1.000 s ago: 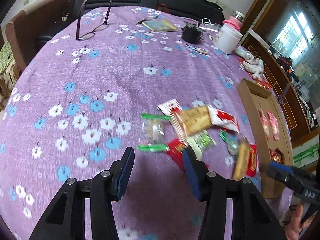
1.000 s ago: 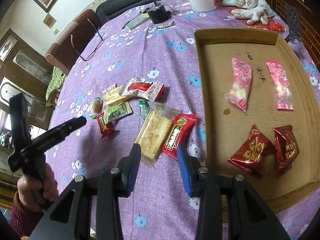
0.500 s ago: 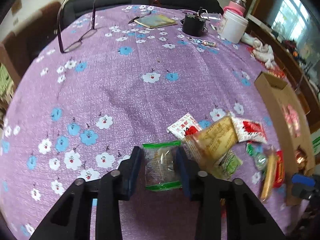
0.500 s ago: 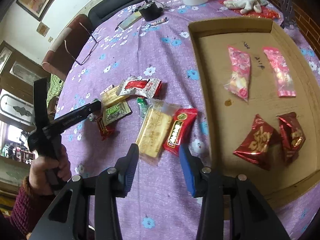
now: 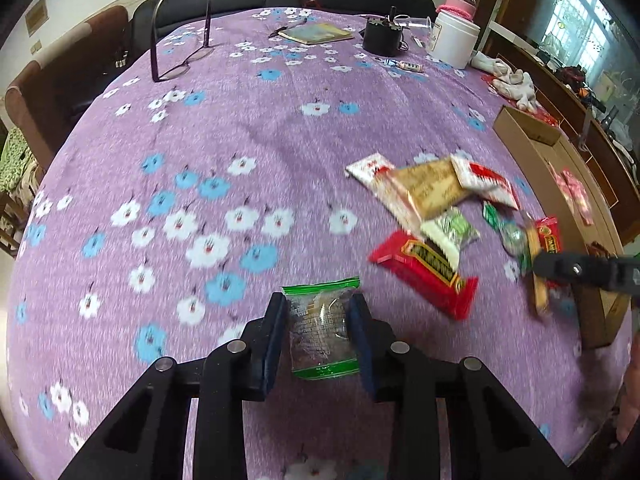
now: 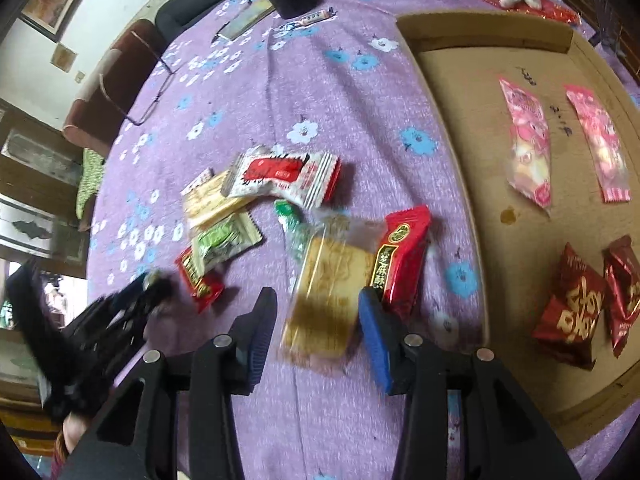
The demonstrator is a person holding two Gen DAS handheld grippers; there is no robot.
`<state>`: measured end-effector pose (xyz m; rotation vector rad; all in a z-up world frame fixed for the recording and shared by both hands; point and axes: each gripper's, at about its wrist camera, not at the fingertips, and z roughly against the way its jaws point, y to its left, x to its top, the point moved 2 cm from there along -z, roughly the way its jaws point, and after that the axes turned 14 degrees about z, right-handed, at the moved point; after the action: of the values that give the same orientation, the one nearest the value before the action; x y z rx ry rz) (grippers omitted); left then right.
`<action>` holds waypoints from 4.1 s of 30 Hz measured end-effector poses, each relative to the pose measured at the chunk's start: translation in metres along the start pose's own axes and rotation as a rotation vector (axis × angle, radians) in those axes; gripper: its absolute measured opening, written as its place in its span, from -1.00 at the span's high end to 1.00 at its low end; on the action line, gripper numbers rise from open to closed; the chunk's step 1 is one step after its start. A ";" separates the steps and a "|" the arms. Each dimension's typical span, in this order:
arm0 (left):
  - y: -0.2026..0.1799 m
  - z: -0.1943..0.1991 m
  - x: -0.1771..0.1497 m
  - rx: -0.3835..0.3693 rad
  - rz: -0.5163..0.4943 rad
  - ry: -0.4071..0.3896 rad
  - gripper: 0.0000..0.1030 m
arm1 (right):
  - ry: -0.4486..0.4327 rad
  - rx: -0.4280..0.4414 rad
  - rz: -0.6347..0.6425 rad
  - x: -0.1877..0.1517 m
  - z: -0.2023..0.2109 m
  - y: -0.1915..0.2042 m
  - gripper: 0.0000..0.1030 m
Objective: Organize snacks
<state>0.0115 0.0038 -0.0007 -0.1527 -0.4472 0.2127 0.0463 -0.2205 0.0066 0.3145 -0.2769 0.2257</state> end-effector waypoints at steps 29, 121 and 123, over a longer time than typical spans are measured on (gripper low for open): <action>-0.035 0.031 -0.025 -0.046 -0.016 -0.020 0.35 | -0.053 0.053 0.213 -0.029 0.020 0.042 0.40; -0.314 0.005 -0.051 -0.258 -0.362 0.088 0.62 | -0.150 -0.083 -0.137 -0.071 0.112 -0.191 0.40; -0.319 0.002 -0.052 -0.256 -0.368 0.095 0.62 | -0.141 -0.087 -0.138 -0.071 0.110 -0.194 0.40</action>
<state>0.0189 -0.3166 0.0408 -0.3261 -0.3994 -0.2144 0.0052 -0.4495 0.0331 0.2622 -0.4014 0.0547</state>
